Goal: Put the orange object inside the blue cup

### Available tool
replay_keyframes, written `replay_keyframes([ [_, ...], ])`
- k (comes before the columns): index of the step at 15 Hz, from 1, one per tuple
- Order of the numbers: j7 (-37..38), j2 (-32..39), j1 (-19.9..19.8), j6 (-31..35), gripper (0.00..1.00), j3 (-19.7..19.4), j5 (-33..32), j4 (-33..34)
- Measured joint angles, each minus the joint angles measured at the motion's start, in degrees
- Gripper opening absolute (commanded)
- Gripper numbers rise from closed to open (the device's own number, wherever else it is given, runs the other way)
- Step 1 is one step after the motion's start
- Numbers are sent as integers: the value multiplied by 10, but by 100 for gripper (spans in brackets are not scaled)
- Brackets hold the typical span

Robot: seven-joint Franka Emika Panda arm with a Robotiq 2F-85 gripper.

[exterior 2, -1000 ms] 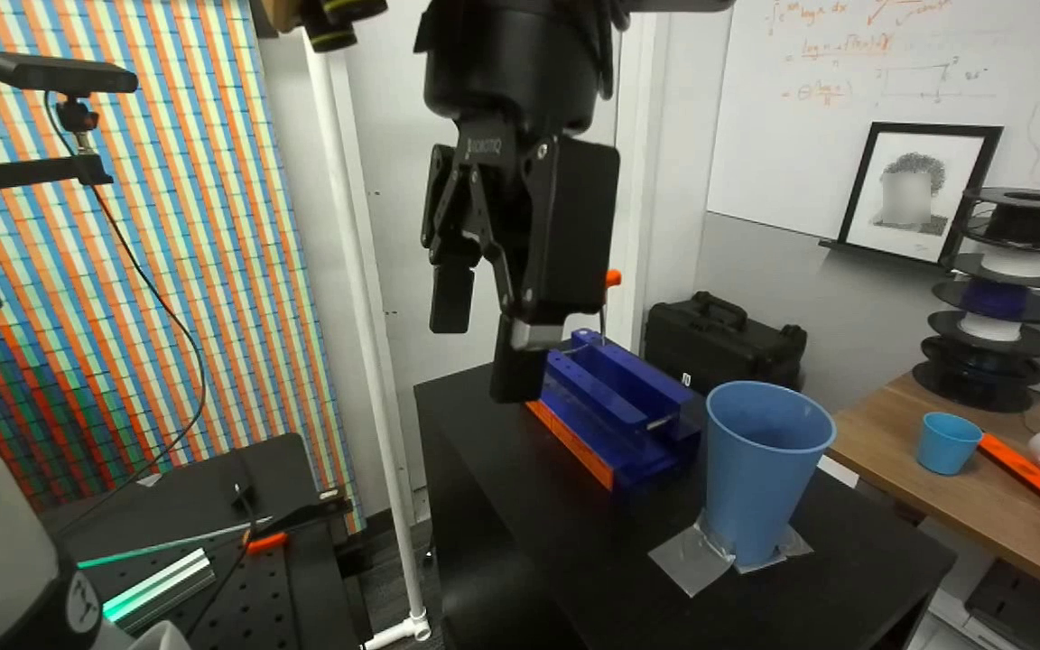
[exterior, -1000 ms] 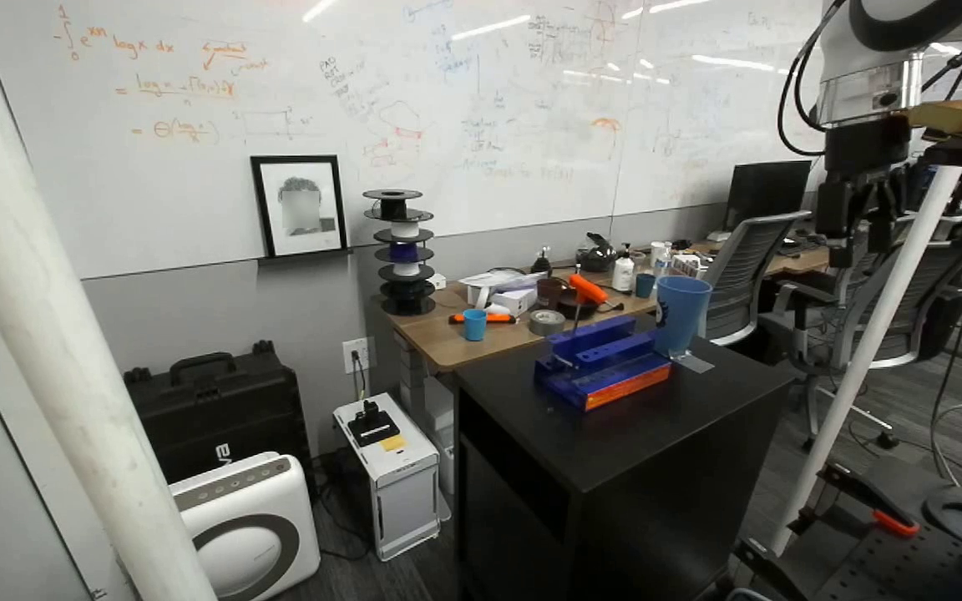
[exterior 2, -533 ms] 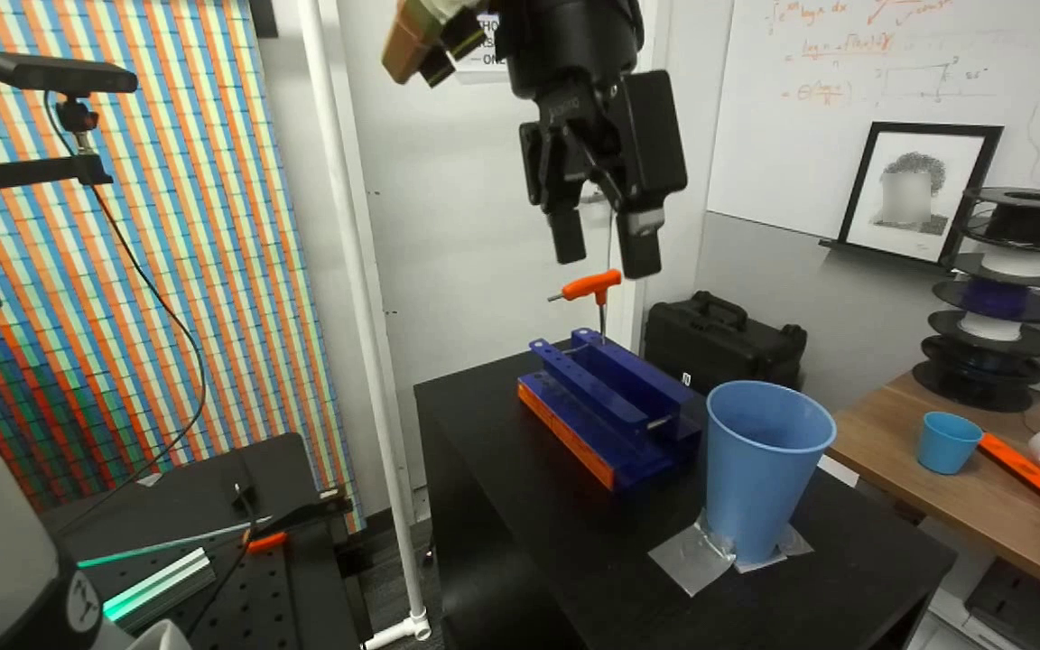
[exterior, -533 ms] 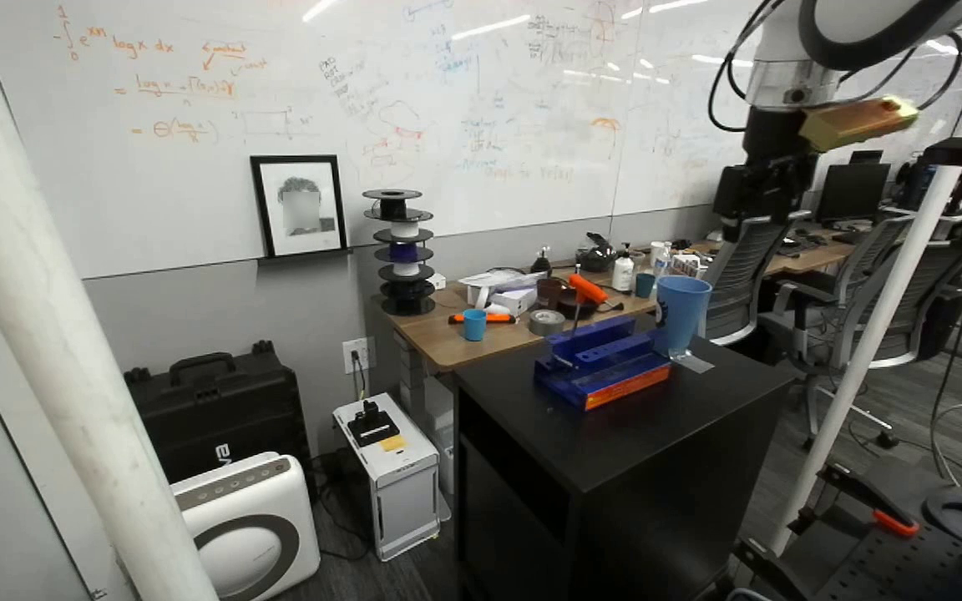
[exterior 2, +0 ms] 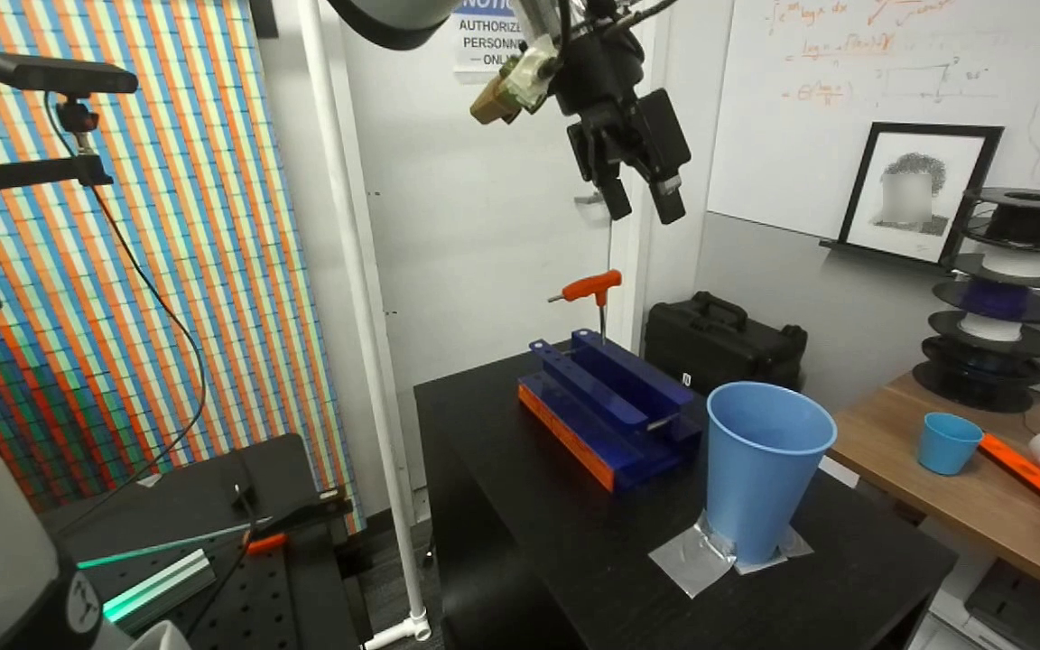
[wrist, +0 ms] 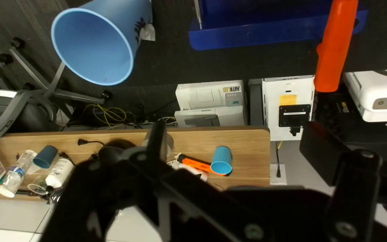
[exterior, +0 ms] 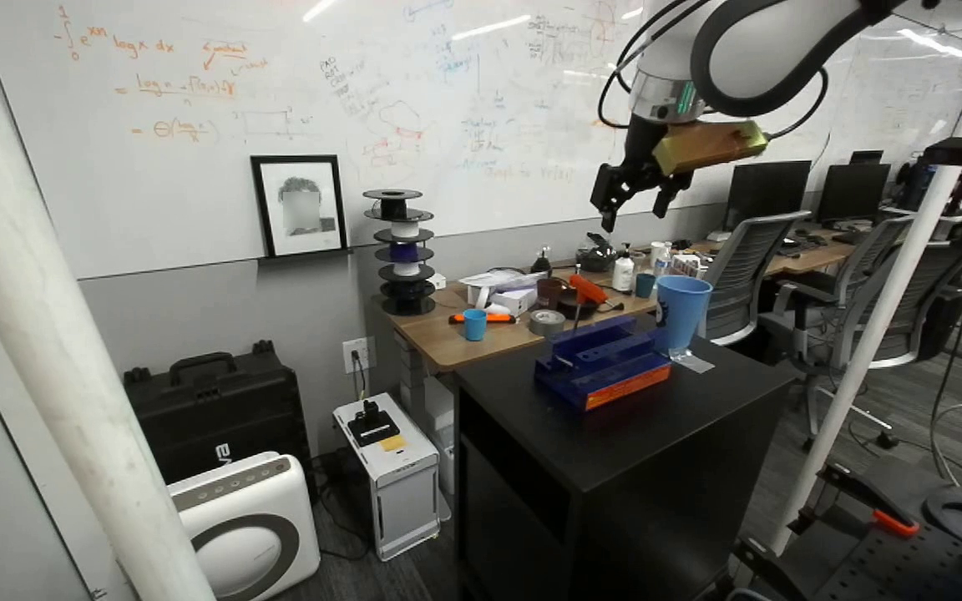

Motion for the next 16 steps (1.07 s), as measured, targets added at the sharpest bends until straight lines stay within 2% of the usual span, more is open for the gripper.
replay_keyframes([
  [5, 8, 87, 24, 17, 100, -15, 0, 41],
  [13, 8, 158, 85, 68, 100, -39, 2, 55],
  [15, 7, 169, 98, 73, 74, -42, 5, 55],
  [16, 7, 174, 104, 76, 68, -44, 6, 55],
])
